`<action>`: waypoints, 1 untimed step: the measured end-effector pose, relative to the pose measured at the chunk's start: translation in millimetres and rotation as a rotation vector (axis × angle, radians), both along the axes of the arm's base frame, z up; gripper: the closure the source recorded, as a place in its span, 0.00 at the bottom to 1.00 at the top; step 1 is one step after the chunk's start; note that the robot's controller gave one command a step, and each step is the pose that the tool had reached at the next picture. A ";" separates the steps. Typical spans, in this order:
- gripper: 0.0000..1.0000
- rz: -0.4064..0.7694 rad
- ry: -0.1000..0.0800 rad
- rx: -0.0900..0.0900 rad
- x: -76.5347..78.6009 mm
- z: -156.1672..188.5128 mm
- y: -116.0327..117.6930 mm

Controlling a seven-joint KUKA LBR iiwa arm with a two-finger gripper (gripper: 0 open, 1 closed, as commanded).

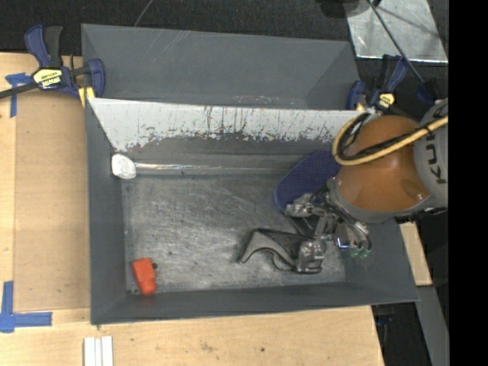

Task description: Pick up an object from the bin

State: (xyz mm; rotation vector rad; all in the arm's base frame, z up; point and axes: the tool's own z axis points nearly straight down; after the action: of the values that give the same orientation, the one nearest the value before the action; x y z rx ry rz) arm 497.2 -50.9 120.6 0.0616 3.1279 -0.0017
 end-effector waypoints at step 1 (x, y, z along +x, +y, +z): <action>0.00 0.020 -0.009 -0.003 8.0 -3.7 -1.4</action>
Offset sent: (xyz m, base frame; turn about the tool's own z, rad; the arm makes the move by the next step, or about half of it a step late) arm -0.0040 0.0084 -0.0506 -0.0587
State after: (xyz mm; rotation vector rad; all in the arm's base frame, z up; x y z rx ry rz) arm 505.3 -52.3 117.0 0.0310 3.1188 -0.0066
